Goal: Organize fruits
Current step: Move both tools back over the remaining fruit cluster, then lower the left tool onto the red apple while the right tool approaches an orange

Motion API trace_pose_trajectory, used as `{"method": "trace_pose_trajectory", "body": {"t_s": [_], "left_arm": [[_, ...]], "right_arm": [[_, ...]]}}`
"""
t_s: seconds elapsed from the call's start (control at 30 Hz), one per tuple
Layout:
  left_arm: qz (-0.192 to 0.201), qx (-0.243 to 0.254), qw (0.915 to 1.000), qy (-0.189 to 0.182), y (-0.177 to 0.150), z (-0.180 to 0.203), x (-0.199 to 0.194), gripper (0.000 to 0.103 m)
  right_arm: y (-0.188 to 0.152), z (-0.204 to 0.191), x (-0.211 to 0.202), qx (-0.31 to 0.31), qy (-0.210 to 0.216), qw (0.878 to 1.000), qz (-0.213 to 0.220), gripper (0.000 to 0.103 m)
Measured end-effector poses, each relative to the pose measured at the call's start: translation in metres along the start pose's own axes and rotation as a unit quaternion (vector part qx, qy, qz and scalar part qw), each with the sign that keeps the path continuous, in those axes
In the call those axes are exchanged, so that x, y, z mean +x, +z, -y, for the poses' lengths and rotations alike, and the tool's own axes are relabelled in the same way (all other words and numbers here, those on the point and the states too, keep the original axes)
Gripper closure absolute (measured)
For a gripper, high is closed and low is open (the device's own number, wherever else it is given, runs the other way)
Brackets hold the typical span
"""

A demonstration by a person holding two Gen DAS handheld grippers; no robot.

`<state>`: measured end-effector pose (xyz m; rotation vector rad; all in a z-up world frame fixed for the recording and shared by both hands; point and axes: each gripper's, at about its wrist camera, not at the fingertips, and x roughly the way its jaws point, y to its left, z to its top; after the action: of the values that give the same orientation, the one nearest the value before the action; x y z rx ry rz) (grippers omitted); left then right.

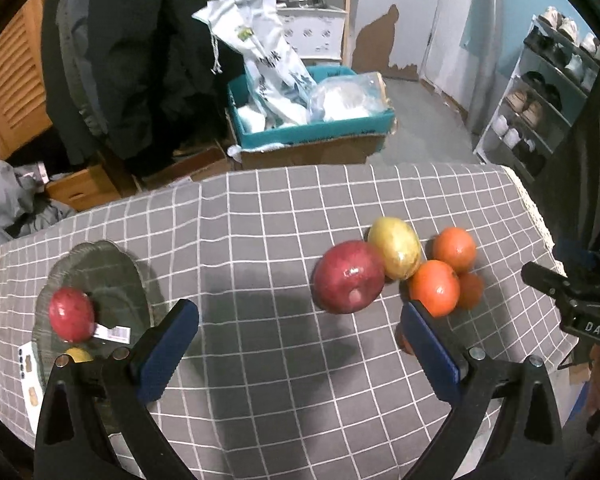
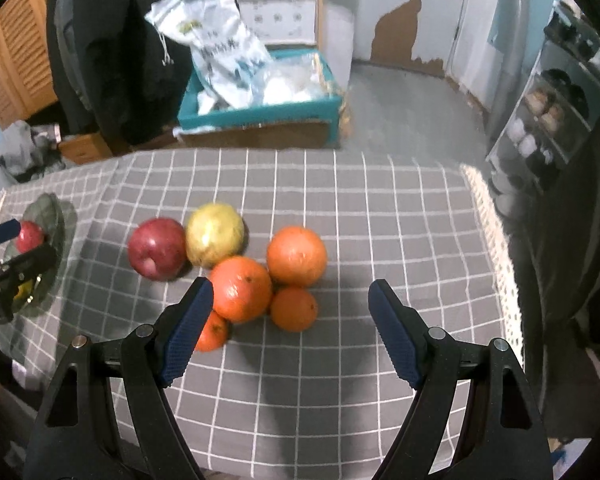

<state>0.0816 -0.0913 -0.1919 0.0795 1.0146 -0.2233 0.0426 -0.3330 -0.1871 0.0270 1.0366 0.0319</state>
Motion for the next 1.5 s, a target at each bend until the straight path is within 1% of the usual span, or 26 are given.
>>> {"method": "trace_pose_trajectory", "body": {"t_s": [0.17, 0.5, 0.7, 0.77, 1.03, 1.13, 1.2, 1.33, 1.43, 1.5], "left_arm": [[-0.022, -0.001, 0.9997, 0.001, -0.005, 0.002, 0.022, 0.001], [-0.058, 0.0, 0.9983, -0.005, -0.013, 0.007, 0.057, 0.001], [-0.075, 0.0, 0.9972, -0.008, -0.016, 0.008, 0.074, 0.001], [-0.08, 0.0, 0.9967, -0.01, -0.017, 0.008, 0.079, 0.001], [-0.088, 0.01, 0.996, -0.011, -0.016, 0.014, 0.092, 0.001], [-0.092, 0.011, 0.9956, -0.014, -0.015, 0.015, 0.096, 0.001], [-0.094, 0.011, 0.9954, -0.016, -0.014, 0.016, 0.099, 0.001], [-0.097, 0.016, 0.995, -0.021, -0.011, 0.02, 0.105, 0.001], [-0.099, 0.022, 0.9946, -0.018, -0.009, 0.024, 0.111, 0.001], [-0.102, 0.02, 0.9943, -0.021, -0.007, 0.024, 0.115, 0.001]], "right_arm": [[-0.007, 0.001, 0.021, 0.0, 0.001, 1.0, -0.03, 0.023], [-0.02, -0.004, 0.063, -0.025, 0.004, 0.995, -0.096, 0.023], [-0.026, -0.002, 0.087, -0.035, 0.003, 0.992, -0.123, 0.024], [-0.027, 0.0, 0.094, -0.035, 0.004, 0.991, -0.128, 0.027], [-0.026, 0.004, 0.115, -0.042, 0.022, 0.989, -0.14, 0.032], [-0.03, 0.008, 0.119, -0.046, 0.023, 0.988, -0.149, 0.043], [-0.031, 0.011, 0.122, -0.036, 0.032, 0.988, -0.149, 0.044], [-0.036, 0.007, 0.127, -0.049, 0.03, 0.987, -0.148, 0.045], [-0.038, 0.003, 0.13, -0.043, 0.044, 0.987, -0.148, 0.058], [-0.038, 0.001, 0.129, -0.042, 0.039, 0.988, -0.142, 0.058]]}}
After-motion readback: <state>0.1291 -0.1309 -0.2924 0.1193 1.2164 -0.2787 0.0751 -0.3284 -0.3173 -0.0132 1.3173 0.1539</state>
